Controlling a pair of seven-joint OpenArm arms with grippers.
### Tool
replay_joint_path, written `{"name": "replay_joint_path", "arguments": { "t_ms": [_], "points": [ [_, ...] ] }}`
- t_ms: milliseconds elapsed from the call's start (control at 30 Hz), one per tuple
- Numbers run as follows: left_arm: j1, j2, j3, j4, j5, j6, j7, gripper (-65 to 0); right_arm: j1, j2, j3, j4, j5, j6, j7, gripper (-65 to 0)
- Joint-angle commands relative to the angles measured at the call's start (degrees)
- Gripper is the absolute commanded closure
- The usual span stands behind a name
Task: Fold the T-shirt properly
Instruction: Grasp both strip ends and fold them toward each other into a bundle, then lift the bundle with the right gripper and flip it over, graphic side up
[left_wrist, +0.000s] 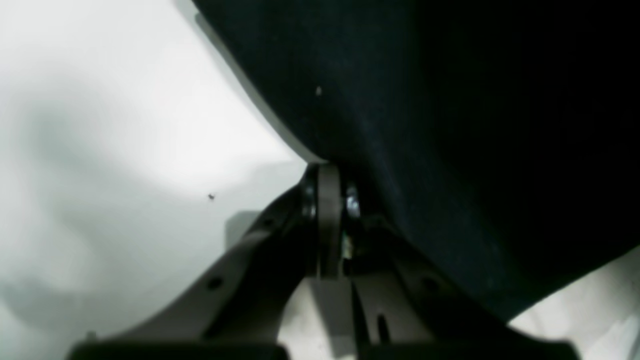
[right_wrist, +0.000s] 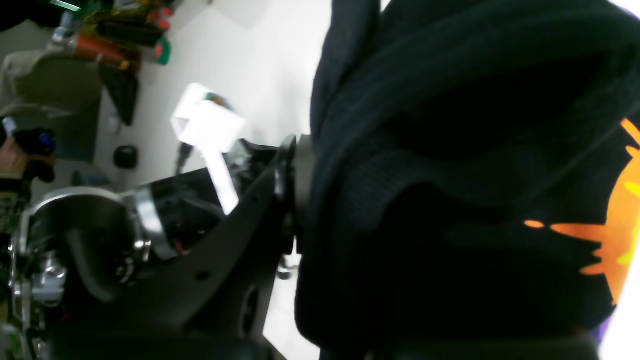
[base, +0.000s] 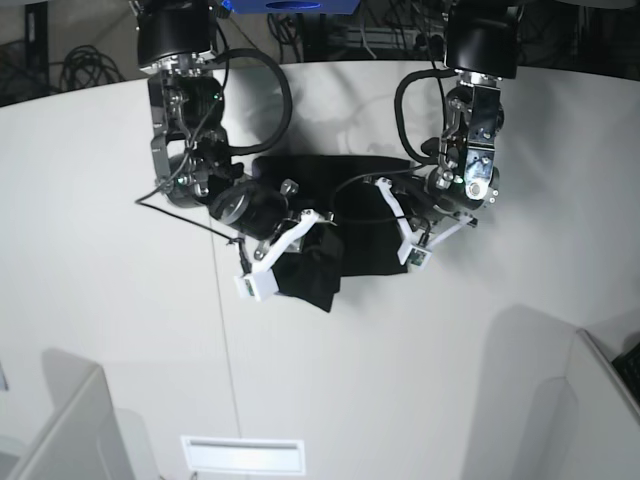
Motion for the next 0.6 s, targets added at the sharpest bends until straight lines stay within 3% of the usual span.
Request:
{"name": "replay_joint_path", "arguments": {
  "t_ms": [0,133,367,567],
  "points": [
    [0.4,-0.1,0.0,0.7,0.5,-0.3,2.6,0.0,1.4,-0.3,-0.3,0.4,1.3,0.1,1.9,0.0],
    [2.2,-1.1,-0.4,4.5,0.5,-0.3,2.6,0.0,2.5,-0.4,-0.4,-1.8,1.3,-1.8,2.4,0.0],
    [5.9,-2.1,-9.6,8.7,0.0,-0.6,3.2,0.0,3.0,-0.4,-0.4,-1.8,1.4,-1.8,2.4,0.0],
    [8.0,-2.1,-16.4,16.6,0.0,-1.3,8.2,0.0,3.1,-0.4,-7.1,-2.1,1.4,-2.1,5.8,0.0]
  ]
}}
